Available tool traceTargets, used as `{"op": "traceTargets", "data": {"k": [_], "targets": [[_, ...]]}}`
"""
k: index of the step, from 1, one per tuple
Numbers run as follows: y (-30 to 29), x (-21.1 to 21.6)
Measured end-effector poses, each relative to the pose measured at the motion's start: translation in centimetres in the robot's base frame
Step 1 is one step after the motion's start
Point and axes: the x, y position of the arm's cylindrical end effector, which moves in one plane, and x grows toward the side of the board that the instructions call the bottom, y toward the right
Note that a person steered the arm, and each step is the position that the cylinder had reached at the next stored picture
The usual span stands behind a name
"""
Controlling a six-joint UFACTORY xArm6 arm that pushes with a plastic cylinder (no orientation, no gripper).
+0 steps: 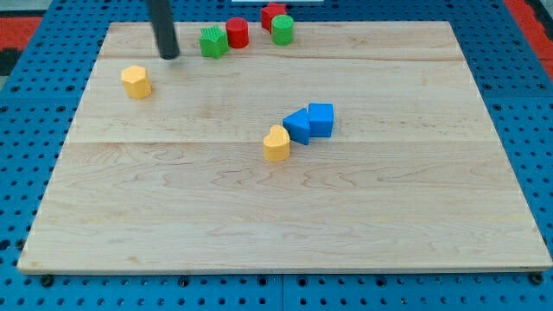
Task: Slide the yellow hexagon to the yellow heart
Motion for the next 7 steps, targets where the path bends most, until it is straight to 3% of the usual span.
{"op": "traceTargets", "data": {"k": [1,2,3,5,6,7], "targets": [[-3.5,-1.7],[-3.3,5.4],[2.6,11.6],[-6.8,10.7],[-4.8,16.8],[1.3,16.8]]}}
